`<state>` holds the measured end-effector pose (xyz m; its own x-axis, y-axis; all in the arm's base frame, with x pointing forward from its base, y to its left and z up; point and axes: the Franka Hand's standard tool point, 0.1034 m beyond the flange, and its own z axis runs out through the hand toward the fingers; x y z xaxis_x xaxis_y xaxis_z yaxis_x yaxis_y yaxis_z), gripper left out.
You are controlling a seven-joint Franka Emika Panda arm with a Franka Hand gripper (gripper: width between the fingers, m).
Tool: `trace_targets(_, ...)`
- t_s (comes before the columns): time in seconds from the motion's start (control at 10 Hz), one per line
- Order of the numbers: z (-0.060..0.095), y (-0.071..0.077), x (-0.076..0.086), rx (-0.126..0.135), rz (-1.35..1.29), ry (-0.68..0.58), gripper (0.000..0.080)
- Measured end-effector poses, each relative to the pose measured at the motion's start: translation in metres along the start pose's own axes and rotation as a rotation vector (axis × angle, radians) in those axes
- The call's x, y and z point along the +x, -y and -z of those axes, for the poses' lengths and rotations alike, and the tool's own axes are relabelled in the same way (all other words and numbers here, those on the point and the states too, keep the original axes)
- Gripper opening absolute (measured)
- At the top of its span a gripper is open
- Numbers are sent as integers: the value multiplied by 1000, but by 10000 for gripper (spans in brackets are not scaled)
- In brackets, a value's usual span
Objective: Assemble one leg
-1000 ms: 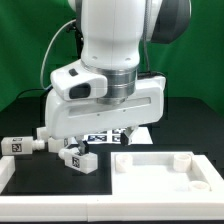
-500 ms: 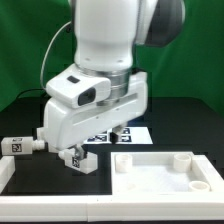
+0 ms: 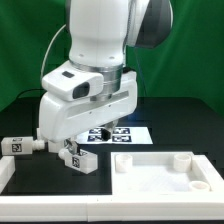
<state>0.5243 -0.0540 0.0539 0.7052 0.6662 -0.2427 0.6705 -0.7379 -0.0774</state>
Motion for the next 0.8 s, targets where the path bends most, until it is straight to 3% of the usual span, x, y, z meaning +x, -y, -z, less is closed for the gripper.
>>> trace_targets(0.2, -11, 7, -3, 2, -20, 100, 649)
trace_targets(0.4, -12, 5, -19, 23, -37, 219, 649)
trace_targets(0.6, -17, 4, -14, 19, -40, 314, 649)
trace_targets(0.8, -21, 15, -11, 67, -28, 439, 649)
